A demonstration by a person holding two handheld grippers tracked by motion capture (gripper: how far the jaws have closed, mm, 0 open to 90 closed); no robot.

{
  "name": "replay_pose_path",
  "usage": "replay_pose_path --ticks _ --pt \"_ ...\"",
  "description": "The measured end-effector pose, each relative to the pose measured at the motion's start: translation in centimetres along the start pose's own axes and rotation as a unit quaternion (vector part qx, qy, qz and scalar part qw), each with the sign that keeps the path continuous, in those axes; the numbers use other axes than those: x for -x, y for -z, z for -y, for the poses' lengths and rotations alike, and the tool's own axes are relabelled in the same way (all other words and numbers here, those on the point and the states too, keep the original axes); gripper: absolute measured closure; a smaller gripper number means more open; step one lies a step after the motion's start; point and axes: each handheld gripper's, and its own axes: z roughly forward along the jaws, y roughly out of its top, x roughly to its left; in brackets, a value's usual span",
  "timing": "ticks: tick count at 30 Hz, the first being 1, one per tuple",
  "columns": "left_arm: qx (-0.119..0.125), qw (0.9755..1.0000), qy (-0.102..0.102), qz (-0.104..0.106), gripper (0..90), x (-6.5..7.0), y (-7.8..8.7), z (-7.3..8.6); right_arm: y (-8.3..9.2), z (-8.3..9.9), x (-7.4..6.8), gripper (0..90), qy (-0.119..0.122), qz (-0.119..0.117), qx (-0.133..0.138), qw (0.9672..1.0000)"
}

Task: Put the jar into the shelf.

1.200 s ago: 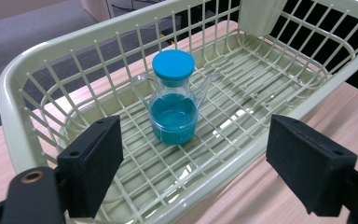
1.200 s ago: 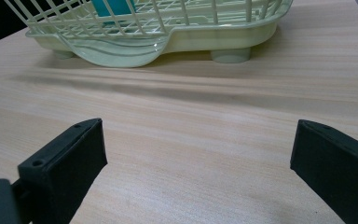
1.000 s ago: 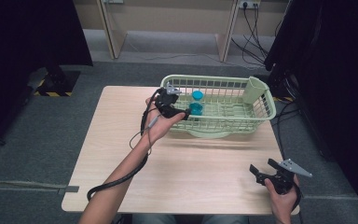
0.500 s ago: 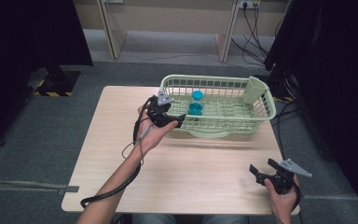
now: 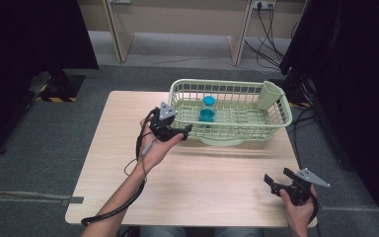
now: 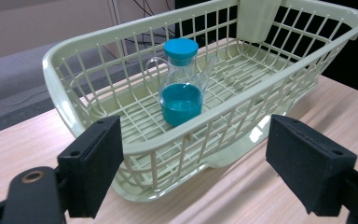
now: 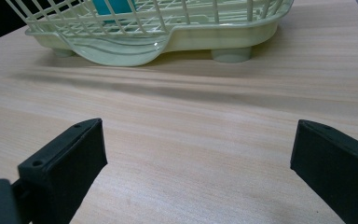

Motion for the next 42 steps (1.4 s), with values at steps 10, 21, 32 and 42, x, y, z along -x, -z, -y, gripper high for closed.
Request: replay_pose_path --ticks 10,21,32,42 --pt "0.017 0.9998 0.002 0.004 17.4 0.1 1.0 1.8 0.0 0.0 0.0 3.4 0.000 0.000 0.000 1.0000" --pt "0.040 0.9992 0.002 0.005 16.7 0.3 2.3 4.6 0.0 0.0 0.0 3.3 0.002 0.000 0.000 1.0000" --pt "0.062 0.9980 0.007 0.005 16.6 0.1 3.2 7.3 0.0 0.0 -0.1 3.4 0.002 0.002 0.000 1.0000" --pt "0.060 0.9981 0.017 0.001 16.6 -0.2 3.1 10.0 0.0 0.0 -0.1 3.4 0.001 0.001 0.001 1.0000"
